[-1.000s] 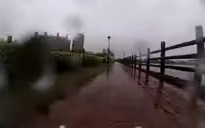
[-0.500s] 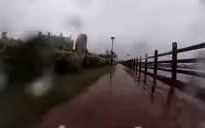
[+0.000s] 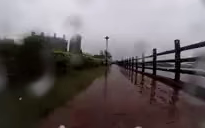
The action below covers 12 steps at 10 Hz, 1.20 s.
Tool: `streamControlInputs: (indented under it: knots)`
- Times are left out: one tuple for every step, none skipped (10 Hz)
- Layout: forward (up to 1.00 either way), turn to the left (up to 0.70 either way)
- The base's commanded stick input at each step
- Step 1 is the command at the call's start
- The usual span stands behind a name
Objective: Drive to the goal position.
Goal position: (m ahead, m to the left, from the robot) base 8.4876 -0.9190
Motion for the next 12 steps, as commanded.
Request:
streamControlInputs:
  knots:
    - [1.00,-0.26]
    - [1.00,-0.15]
    - [1.00,-0.04]
    - [1.00,0.00]
    - [1.00,0.00]
    - [1.00,0.00]
    - [1.00,0.00]
    - [1.00,0.00]
    - [1.00,0.00]
    - [1.00,0.00]
    - [1.00,0.00]
    - [1.00,0.10]
